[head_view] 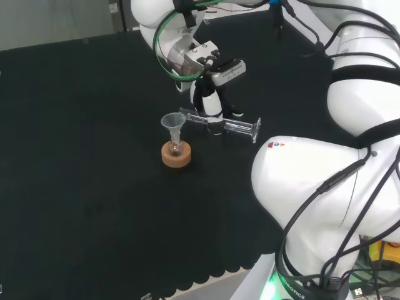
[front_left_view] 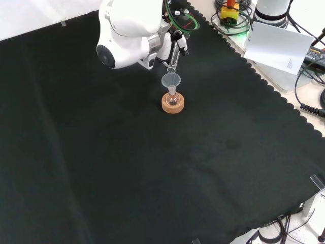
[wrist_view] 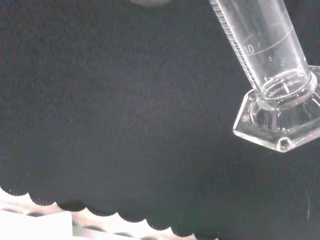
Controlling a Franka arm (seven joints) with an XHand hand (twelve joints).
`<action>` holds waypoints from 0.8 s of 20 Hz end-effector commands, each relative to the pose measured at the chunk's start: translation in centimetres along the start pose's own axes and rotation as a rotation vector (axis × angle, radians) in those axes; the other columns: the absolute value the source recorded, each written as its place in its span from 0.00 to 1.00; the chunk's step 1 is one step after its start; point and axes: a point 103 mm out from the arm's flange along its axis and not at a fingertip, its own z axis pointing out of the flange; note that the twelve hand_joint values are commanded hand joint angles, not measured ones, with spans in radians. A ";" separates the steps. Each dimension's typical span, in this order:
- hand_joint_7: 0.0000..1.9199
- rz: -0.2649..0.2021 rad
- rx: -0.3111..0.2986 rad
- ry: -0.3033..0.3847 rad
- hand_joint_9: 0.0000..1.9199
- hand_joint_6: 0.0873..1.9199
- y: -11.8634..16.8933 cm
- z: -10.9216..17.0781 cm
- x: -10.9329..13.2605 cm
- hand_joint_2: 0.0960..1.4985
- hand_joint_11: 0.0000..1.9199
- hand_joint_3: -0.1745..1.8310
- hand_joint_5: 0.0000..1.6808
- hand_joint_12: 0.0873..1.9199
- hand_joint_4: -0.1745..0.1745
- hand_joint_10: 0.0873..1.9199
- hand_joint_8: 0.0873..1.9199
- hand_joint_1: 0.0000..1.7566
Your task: Pour the water from the graduated cylinder into the round-bottom flask.
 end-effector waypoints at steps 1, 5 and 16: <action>0.64 -0.004 0.016 0.001 0.77 0.56 -0.3 0.3 -0.7 0.76 0.72 0.09 0.54 0.35 0.23 0.00 0.17 0.63; 0.64 -0.010 0.015 -0.010 0.77 0.56 -0.3 0.2 -0.5 0.76 0.72 0.09 0.54 0.34 0.23 0.00 0.17 0.63; 0.65 -0.002 0.033 -0.027 0.78 0.55 -0.3 -0.4 0.3 0.76 0.73 0.09 0.54 0.33 0.22 0.00 0.15 0.63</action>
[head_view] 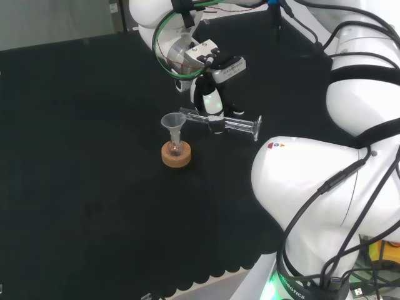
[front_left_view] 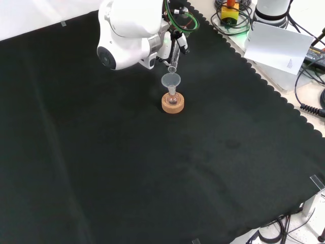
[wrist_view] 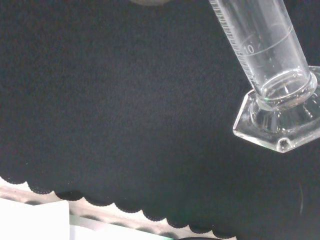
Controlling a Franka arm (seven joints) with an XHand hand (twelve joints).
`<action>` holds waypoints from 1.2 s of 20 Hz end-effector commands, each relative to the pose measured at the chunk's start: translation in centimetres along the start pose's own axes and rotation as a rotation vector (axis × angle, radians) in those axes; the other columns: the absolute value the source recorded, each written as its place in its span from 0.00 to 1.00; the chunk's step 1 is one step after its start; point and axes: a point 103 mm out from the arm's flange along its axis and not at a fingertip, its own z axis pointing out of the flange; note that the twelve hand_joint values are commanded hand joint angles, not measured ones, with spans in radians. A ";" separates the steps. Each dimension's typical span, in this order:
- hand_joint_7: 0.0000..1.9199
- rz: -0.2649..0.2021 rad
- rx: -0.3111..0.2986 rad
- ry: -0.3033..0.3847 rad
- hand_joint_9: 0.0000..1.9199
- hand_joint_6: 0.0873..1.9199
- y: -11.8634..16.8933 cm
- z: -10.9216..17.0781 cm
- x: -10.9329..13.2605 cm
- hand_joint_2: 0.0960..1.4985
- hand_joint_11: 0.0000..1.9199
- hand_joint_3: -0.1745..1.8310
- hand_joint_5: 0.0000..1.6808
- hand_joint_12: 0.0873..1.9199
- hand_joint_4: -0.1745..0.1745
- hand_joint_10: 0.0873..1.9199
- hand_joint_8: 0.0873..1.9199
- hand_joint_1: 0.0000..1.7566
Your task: Pour the water from the graduated cylinder into the round-bottom flask.
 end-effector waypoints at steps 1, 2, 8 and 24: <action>0.65 0.011 0.020 -0.005 0.78 0.55 0.1 -0.3 0.3 0.76 0.73 0.09 0.54 0.33 0.22 0.00 0.15 0.63; 0.65 0.013 0.025 -0.007 0.78 0.55 0.1 -0.3 0.3 0.76 0.73 0.09 0.54 0.33 0.22 0.00 0.15 0.63; 0.65 0.035 0.043 -0.015 0.78 0.55 0.0 -0.6 0.4 0.75 0.73 0.09 0.54 0.33 0.21 0.00 0.15 0.63; 0.66 0.064 0.060 -0.039 0.78 0.55 -0.8 -1.3 1.1 0.75 0.73 0.09 0.54 0.33 0.20 0.00 0.15 0.63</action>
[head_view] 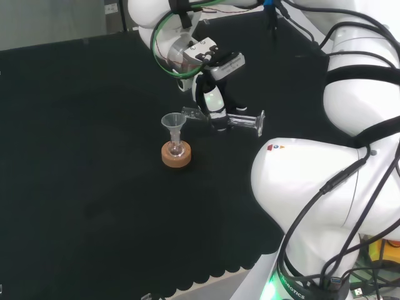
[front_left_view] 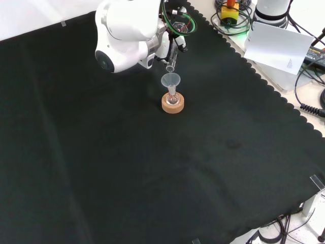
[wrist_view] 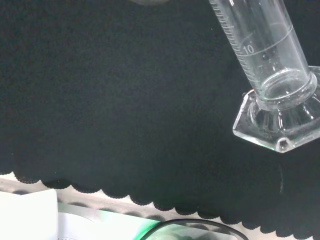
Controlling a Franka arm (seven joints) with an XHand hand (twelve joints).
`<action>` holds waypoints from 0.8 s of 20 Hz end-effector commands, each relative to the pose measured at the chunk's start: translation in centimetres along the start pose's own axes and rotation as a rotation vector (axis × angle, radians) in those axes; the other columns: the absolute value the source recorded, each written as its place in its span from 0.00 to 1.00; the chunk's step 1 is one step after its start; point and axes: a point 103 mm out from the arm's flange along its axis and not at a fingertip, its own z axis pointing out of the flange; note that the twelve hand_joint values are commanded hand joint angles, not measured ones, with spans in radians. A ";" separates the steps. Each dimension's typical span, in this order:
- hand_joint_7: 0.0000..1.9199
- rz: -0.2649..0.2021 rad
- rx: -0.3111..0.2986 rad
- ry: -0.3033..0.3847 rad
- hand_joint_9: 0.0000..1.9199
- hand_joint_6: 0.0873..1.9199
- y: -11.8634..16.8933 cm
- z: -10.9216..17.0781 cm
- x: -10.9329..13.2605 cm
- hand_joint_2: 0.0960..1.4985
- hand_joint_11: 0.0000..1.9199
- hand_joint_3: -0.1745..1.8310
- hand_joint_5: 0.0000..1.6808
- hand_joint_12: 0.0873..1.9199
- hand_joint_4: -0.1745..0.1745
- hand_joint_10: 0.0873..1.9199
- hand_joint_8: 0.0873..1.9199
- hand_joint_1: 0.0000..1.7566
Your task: Pour the water from the graduated cylinder into the round-bottom flask.
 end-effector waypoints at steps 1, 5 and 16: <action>0.66 0.012 0.006 -0.025 0.78 0.55 -0.6 -1.0 1.6 0.75 0.73 0.09 0.54 0.33 0.20 0.00 0.15 0.63; 0.66 0.017 0.011 -0.036 0.78 0.55 -0.7 -1.3 2.0 0.75 0.73 0.09 0.54 0.33 0.19 0.00 0.15 0.63; 0.66 0.027 0.021 -0.051 0.78 0.55 -1.3 -0.9 0.8 0.75 0.73 0.09 0.55 0.33 0.18 0.00 0.15 0.63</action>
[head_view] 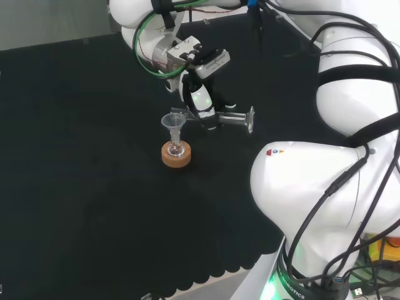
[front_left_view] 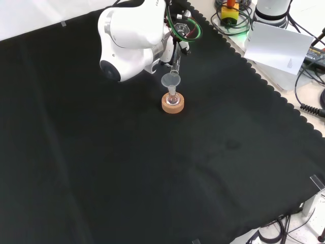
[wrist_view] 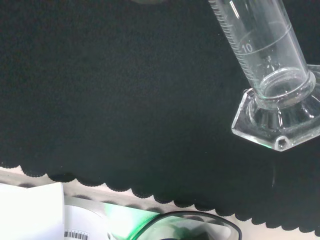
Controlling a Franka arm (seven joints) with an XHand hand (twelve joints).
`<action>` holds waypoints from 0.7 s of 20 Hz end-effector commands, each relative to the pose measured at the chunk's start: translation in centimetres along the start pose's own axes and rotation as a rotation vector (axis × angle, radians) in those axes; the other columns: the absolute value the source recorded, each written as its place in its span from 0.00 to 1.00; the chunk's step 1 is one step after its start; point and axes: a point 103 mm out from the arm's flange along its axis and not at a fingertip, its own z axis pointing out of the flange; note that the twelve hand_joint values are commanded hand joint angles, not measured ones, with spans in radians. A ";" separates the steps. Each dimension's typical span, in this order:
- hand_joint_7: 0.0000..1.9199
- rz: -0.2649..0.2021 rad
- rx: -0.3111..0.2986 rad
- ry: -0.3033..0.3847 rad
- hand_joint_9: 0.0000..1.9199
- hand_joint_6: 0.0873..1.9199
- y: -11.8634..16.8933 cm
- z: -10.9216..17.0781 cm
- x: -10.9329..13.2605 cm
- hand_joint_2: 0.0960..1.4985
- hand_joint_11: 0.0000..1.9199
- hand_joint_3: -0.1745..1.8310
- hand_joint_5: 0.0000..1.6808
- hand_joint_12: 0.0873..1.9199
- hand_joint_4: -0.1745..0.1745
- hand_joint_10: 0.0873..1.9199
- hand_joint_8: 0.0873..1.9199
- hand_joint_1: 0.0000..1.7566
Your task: Pour the water from the graduated cylinder into the round-bottom flask.
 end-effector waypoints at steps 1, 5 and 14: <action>0.66 0.000 0.002 -0.003 0.78 0.55 -0.2 0.7 -1.3 0.75 0.73 0.09 0.55 0.33 0.18 0.00 0.15 0.63; 0.66 0.000 0.001 -0.006 0.78 0.55 -0.2 0.7 -1.4 0.75 0.73 0.09 0.55 0.33 0.18 0.00 0.15 0.63; 0.66 -0.002 -0.005 -0.009 0.78 0.55 -0.3 0.6 -1.3 0.75 0.73 0.09 0.55 0.33 0.18 0.00 0.14 0.63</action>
